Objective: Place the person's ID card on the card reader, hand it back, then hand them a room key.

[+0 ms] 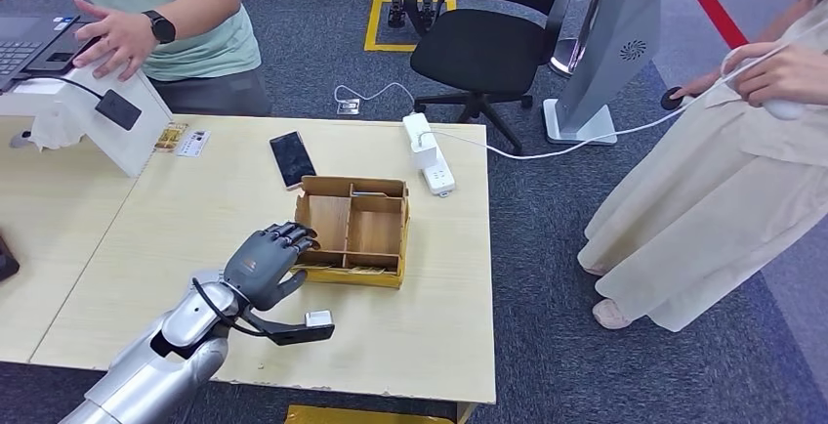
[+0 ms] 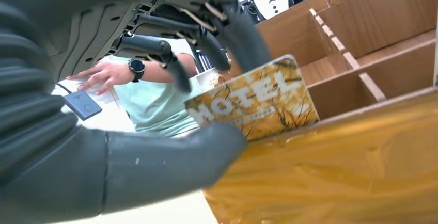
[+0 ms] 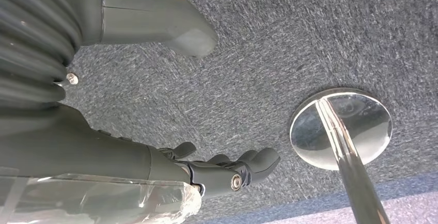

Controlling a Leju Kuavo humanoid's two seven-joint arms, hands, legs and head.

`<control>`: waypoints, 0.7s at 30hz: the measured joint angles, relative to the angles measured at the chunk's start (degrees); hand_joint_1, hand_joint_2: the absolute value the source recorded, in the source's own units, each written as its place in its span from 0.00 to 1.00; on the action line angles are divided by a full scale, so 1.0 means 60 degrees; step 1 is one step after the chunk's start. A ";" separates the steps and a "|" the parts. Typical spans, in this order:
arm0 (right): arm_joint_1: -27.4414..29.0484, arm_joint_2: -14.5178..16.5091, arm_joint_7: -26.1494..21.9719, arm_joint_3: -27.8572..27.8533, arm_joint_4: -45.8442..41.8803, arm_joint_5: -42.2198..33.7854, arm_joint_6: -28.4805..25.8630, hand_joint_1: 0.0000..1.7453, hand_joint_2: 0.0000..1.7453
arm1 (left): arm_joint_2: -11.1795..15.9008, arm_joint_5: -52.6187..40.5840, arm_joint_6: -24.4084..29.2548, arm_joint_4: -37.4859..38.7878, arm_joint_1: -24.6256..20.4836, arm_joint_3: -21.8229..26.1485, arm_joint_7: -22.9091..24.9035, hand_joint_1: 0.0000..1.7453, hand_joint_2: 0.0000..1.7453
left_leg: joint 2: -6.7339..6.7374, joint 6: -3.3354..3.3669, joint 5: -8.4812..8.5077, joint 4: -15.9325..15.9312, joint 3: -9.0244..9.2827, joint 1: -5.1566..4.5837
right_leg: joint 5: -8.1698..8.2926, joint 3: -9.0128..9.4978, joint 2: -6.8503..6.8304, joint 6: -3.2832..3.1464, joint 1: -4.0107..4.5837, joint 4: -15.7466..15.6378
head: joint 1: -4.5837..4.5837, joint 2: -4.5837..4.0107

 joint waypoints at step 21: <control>0.0000 0.0000 -0.0040 -0.0012 0.0000 0.0098 -0.0026 0.00 1.00 | 0.0041 -0.0078 -0.0187 -0.0001 0.0026 -0.0046 -0.0155 1.00 1.00 | 0.0001 0.0000 0.0000 0.0000 0.0002 0.0000 | 0.0000 0.0000 0.0001 0.0000 0.0000 0.0000 | 0.0000 0.0000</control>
